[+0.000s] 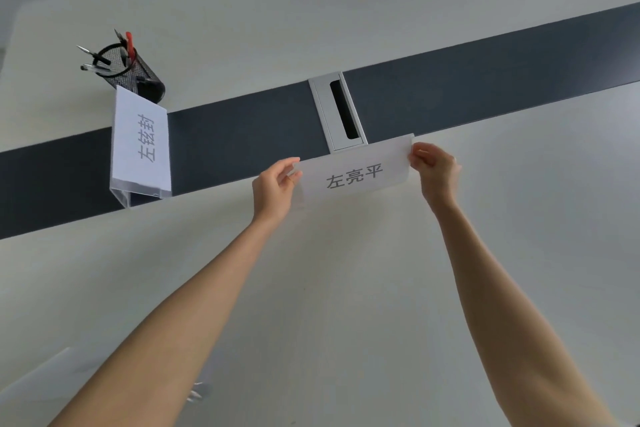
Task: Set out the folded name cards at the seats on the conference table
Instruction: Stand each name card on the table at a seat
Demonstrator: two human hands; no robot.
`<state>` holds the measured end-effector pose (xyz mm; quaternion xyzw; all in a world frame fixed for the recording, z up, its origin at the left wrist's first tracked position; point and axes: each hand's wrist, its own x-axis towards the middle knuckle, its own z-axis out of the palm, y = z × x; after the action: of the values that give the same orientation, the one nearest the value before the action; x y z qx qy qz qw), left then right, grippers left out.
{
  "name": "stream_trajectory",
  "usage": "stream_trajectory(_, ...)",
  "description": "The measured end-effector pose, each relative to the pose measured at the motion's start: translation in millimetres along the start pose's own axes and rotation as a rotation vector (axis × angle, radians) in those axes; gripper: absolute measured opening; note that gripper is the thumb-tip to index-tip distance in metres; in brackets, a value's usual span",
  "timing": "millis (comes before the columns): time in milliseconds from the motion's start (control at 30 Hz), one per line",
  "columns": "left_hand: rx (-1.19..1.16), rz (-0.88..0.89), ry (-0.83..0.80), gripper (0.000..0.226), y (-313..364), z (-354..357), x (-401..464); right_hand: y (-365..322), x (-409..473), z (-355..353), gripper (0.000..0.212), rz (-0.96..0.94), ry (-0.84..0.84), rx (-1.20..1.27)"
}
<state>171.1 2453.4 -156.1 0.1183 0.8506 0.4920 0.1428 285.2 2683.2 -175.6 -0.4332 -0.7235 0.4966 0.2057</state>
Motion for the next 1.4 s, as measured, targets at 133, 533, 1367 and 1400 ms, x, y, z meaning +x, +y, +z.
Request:
stream_trajectory(133, -0.032, -0.017, -0.019, 0.033, 4, -3, -4, -1, -4, -1, 0.023, 0.007, -0.026, -0.059)
stream_trajectory(533, -0.044, 0.098, -0.042, 0.022, 6, -98, -115, -13, -180, 22, 0.031, -0.020, -0.256, -0.039)
stream_trajectory(1367, 0.028, -0.138, -0.132, 0.037, -180, -336, -233, -59, -443, 162, 0.044, 0.024, -0.336, 0.121)
stream_trajectory(1400, 0.021, -0.130, -0.173, 0.037, -183, -340, -231, -59, -450, 164, 0.041, 0.040, -0.293, 0.104)
